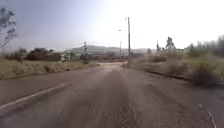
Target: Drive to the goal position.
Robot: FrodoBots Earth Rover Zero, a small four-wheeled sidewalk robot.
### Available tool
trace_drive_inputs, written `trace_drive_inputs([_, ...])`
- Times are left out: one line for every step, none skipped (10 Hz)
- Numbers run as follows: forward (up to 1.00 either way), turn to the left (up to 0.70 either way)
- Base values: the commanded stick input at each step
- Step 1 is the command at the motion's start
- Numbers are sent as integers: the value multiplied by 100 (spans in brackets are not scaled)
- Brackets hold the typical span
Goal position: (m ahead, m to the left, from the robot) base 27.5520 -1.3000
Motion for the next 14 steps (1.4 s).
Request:
trace_drive_inputs([100, 0])
trace_drive_inputs([100, 0])
trace_drive_inputs([100, 0])
trace_drive_inputs([100, 0])
trace_drive_inputs([100, 0])
trace_drive_inputs([100, 0])
trace_drive_inputs([100, 0])
trace_drive_inputs([100, 0])
trace_drive_inputs([100, 0])
trace_drive_inputs([100, 0])
trace_drive_inputs([100, 0])
trace_drive_inputs([100, 0])
trace_drive_inputs([100, 0])
trace_drive_inputs([100, 0])
